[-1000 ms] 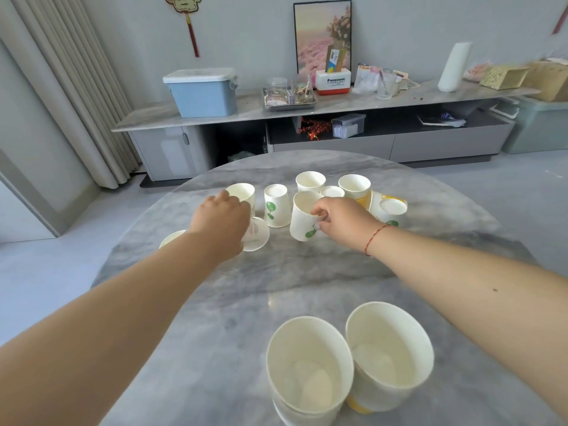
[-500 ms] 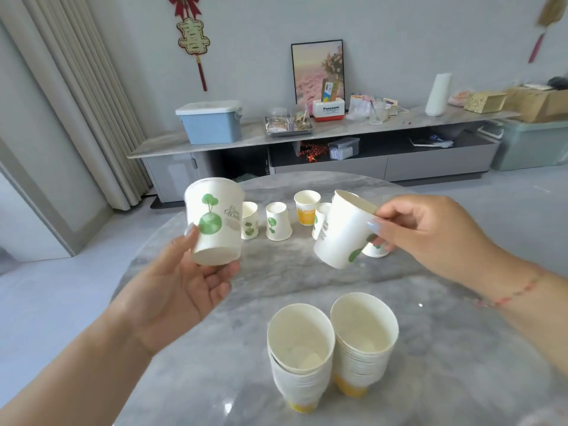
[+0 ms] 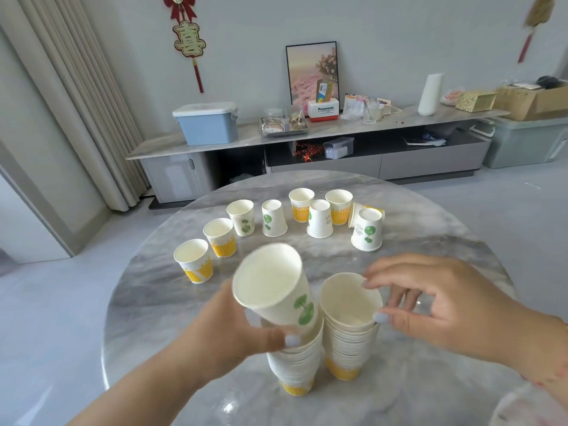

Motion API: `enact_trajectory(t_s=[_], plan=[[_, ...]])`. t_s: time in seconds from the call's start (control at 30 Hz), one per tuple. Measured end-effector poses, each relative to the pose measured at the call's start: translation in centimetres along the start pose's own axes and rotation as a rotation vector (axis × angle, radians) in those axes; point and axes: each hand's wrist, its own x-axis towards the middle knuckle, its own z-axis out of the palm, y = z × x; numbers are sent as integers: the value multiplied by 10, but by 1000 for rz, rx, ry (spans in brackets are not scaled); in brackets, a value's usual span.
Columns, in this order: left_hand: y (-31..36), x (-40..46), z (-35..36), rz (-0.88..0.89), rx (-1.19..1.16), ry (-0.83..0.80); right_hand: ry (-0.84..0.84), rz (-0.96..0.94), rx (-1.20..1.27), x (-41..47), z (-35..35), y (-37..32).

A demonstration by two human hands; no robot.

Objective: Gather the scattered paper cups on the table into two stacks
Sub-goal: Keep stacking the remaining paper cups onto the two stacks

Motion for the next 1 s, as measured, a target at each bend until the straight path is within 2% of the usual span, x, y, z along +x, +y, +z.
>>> enact_trajectory(t_s=[0.1,0.2,0.23,0.3,0.4,0.47,0.57,0.7,0.83,0.9,1.0], plan=[[-12,1,-3,-85,147,-68,38,32,62,2,-4,1],[-14,-2,-16,-141,137,-113,71,81,67,7,-6,6],[-12,-1,-21,-161,114,-65,78,104,80,8,-6,9],[-22,10,-33,-215,81,153,87,159,132,10,-4,15],[-65,43,-65,-355,286,503,97,219,221,11,-1,22],[-94,60,-91,-471,446,555,90,245,249,14,2,25],[-125,76,-117,-555,680,484,74,303,244,19,7,26],[-140,89,-120,-540,881,419,92,434,179,41,15,50],[-129,86,-115,-462,900,526,95,602,3,86,20,110],[-111,85,-110,-428,893,566,53,643,-212,109,20,149],[-84,85,-99,-337,818,587,-105,697,-417,132,24,198]])
